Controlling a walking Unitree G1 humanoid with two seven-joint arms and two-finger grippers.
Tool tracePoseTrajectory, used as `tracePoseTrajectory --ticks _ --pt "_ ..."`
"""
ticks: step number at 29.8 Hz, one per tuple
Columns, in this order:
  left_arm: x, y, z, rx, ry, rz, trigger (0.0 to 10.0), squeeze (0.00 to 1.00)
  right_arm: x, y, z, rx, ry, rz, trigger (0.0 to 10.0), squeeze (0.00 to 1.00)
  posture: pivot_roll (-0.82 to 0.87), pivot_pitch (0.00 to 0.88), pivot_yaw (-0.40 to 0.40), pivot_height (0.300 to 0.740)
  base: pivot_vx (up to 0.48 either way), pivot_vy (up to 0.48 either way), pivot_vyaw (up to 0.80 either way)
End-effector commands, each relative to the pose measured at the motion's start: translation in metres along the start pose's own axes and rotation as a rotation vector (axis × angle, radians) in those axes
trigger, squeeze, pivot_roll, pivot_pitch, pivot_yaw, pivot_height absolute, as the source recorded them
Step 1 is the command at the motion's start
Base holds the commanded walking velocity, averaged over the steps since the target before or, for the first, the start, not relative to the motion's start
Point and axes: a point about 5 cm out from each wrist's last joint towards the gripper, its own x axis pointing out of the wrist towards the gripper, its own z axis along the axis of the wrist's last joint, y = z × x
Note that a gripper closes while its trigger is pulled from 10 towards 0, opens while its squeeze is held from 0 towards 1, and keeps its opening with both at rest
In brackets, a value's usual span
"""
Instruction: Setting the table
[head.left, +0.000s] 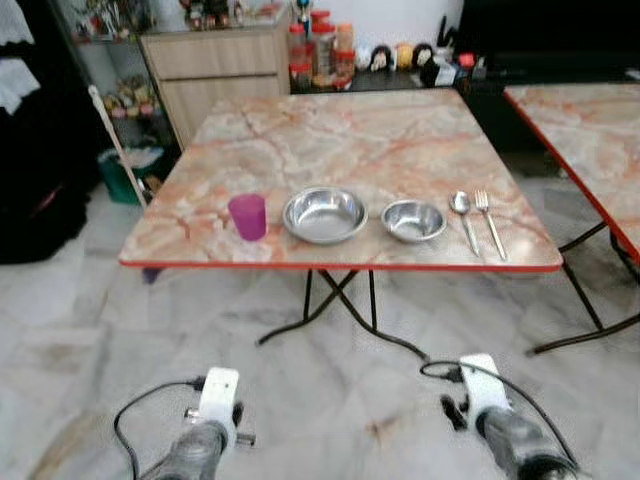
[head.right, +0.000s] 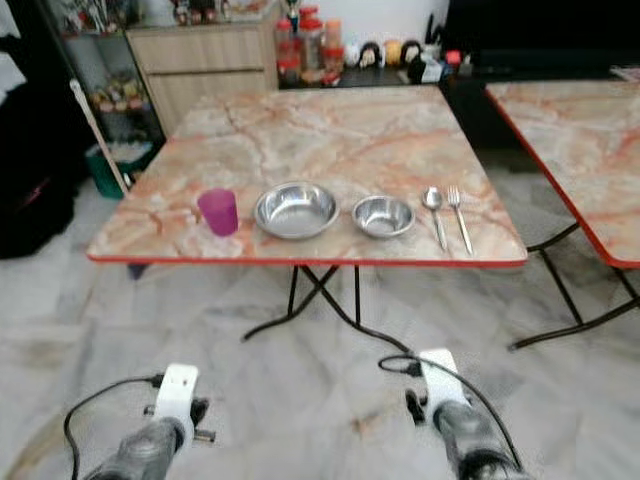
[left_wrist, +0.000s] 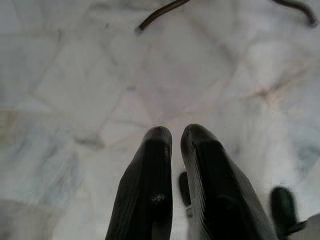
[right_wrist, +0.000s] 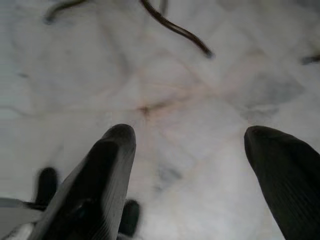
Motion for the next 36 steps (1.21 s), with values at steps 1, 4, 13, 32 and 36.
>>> tracePoseTrajectory --ticks 1,4,13,32,36 --pt "0.0017 -0.0044 0.0051 0.007 -0.010 -0.014 10.0 0.00 -0.0018 -0.0098 -0.0046 -0.003 0.016 -0.026 10.0 0.00 -0.05 0.000 0.035 0.740 0.296 0.000 0.00" --pt "0.0018 -0.0045 0.0050 0.009 -0.009 -0.016 10.0 0.00 -0.0018 -0.0099 -0.0047 0.002 0.013 -0.028 10.0 0.00 -0.05 0.000 0.035 0.740 0.296 0.000 0.00" --pt "0.0018 -0.0035 0.0057 0.010 -0.010 -0.016 10.0 0.00 -0.0016 -0.0092 -0.0037 0.004 0.013 -0.026 10.0 0.00 -0.05 0.000 0.039 0.740 0.297 0.000 0.00" --pt "0.0019 -0.0025 0.0049 0.031 0.005 -0.001 10.0 0.00 -0.0017 -0.0092 -0.0037 -0.004 0.016 -0.021 10.0 0.00 -0.05 0.000 0.040 0.740 0.202 0.000 0.00" --pt "0.0020 -0.0036 0.0041 0.028 0.013 -0.017 10.0 0.00 -0.0017 -0.0089 -0.0040 -0.005 0.017 -0.016 10.0 0.00 -0.05 0.000 0.039 0.740 0.000 0.000 0.00"
